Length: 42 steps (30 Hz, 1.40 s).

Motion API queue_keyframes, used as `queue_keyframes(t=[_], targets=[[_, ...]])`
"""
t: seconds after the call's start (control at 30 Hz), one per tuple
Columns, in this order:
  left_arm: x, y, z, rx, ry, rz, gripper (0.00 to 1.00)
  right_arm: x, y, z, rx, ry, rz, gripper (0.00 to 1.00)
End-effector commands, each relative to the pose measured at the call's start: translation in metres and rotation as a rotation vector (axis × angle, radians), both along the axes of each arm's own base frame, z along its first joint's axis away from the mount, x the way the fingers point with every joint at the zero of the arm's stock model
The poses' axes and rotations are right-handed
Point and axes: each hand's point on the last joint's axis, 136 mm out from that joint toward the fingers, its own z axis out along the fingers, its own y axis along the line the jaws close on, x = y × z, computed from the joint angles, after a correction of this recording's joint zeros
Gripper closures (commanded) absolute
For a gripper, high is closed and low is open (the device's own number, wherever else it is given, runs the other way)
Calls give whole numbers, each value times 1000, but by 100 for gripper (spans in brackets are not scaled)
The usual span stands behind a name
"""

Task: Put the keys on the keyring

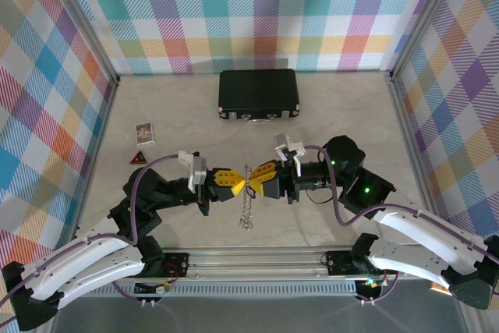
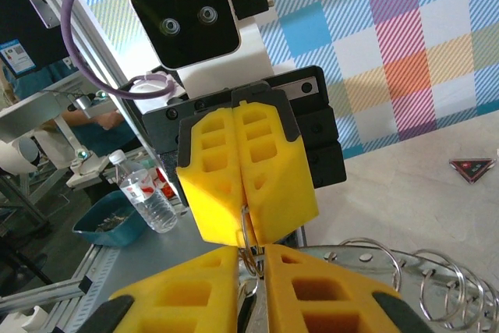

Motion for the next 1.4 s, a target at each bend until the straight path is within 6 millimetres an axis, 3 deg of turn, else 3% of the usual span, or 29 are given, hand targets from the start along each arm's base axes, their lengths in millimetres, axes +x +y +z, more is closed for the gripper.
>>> queue_keyframes(t=[0.0, 0.5, 0.67, 0.77, 0.97, 1.37], targets=[[-4, 7, 24, -70, -50, 0, 100, -6, 2, -3, -12, -14, 28, 86], [-3, 6, 23, -71, -44, -5, 100, -9, 6, -10, -56, -37, 26, 88], [-4, 4, 20, -56, -32, -17, 100, -11, 4, -9, -53, -56, 29, 99], [-5, 4, 17, -45, -23, -22, 100, -10, 3, -9, -56, -66, 22, 100], [-6, 5, 16, -44, -13, -24, 100, -8, 2, -7, -48, -67, 5, 79], [-7, 6, 18, -52, -19, -25, 100, -3, -3, 4, -9, -80, -52, 73]])
